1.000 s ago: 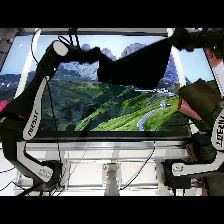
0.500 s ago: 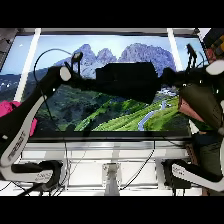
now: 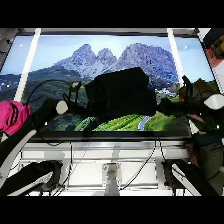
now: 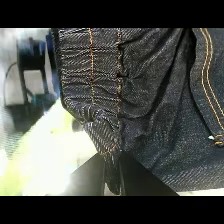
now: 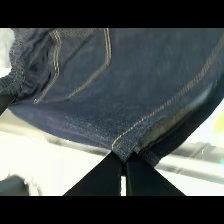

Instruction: Fold the clothes and pants, and hang the long-sleeved shirts on hangers.

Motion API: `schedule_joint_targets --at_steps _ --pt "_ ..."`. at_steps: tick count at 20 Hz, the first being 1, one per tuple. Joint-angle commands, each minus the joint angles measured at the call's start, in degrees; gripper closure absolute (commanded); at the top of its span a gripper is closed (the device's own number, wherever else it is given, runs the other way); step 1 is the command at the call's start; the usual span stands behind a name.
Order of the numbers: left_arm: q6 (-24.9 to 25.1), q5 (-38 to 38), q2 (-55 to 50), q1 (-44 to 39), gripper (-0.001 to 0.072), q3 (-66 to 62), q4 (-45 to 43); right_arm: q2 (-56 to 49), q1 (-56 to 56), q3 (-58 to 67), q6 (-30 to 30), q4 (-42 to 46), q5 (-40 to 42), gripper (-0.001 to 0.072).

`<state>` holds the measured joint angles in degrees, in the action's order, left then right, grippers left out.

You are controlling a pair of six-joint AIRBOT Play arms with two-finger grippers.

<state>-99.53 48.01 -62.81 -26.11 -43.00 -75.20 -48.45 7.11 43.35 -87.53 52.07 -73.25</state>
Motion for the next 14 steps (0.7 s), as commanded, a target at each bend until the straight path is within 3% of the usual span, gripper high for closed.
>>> schedule_joint_targets --at_steps 1,5,8,10,14 --pt "-6.0 -0.3 7.1 -3.3 0.0660 7.0 -0.1 7.7 0.0 -5.2 -5.5 1.0 -4.6 0.0701" --pt "-12.3 -0.6 12.2 -8.7 0.0661 8.4 -3.3 10.1 0.0 -5.1 -7.5 2.6 -11.3 0.0702" --pt "-17.0 -1.0 12.7 -11.2 0.0661 8.2 -3.9 9.2 0.0 -2.6 -7.5 4.5 -8.7 0.0702" --pt "-17.8 -5.5 12.6 -11.4 0.0661 8.1 -3.9 5.9 0.0 1.3 -6.4 5.1 -6.8 0.0702" --pt "-26.3 -15.4 12.5 -9.7 0.0661 7.8 -4.1 -6.3 0.0 13.6 -1.3 5.0 -3.1 0.0702"
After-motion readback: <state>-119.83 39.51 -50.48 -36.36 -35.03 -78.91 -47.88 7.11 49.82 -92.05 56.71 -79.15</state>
